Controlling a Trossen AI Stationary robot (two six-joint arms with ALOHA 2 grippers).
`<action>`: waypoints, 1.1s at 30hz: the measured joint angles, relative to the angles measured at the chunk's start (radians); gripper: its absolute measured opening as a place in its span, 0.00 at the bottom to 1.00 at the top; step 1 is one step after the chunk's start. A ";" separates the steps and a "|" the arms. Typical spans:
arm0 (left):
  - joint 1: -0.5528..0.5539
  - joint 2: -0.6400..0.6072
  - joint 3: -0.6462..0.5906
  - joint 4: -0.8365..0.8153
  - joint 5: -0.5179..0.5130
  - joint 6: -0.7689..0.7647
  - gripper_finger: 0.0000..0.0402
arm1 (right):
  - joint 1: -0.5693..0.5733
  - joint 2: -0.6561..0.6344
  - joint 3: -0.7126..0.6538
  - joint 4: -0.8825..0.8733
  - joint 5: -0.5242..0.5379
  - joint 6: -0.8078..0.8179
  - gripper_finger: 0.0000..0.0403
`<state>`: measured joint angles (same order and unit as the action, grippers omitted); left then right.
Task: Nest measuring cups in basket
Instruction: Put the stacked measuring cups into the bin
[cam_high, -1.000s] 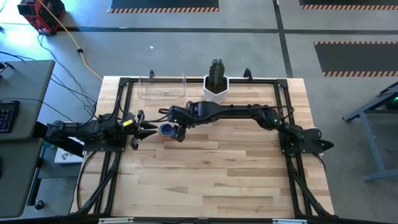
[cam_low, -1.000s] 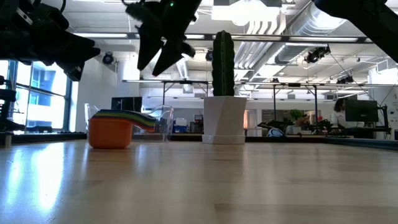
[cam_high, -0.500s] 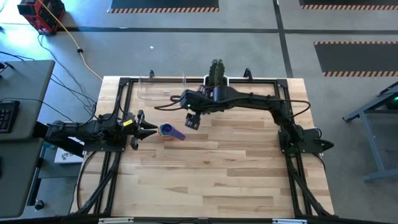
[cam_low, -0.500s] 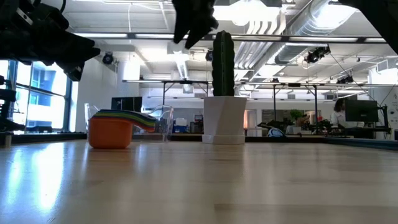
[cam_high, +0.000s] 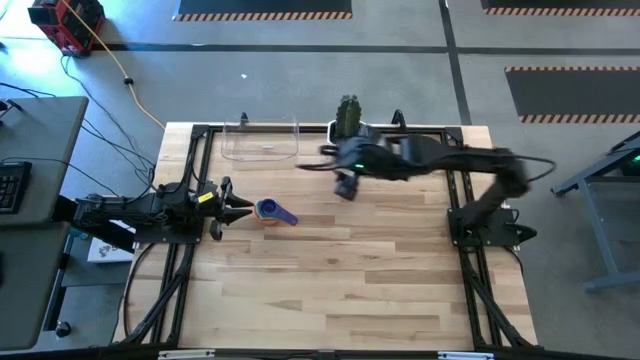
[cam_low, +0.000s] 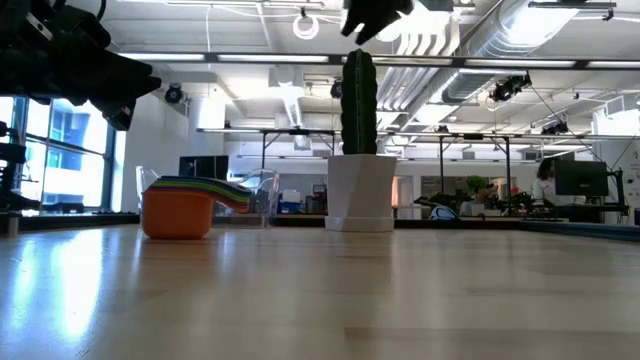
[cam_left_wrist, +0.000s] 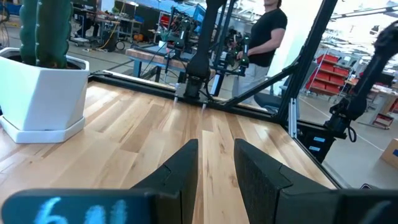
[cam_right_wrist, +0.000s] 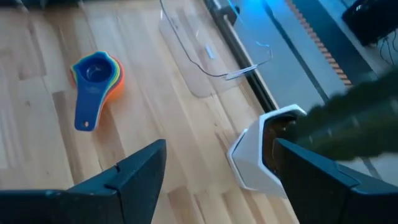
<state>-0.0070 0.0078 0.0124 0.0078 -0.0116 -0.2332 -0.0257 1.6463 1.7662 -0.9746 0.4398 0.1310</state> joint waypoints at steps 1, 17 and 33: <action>0.000 0.000 0.000 0.000 0.000 0.000 0.23 | 0.000 -0.059 -0.087 0.054 -0.004 0.000 0.71; 0.000 0.000 0.000 0.000 0.000 0.000 0.23 | 0.000 -0.831 -1.002 0.503 -0.025 0.143 0.71; 0.000 0.000 0.000 0.000 0.000 0.000 0.23 | 0.000 -1.431 -1.481 0.707 -0.169 0.204 0.71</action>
<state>-0.0070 0.0078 0.0127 0.0078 -0.0117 -0.2333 -0.0254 0.2154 0.2854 -0.2672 0.2704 0.3355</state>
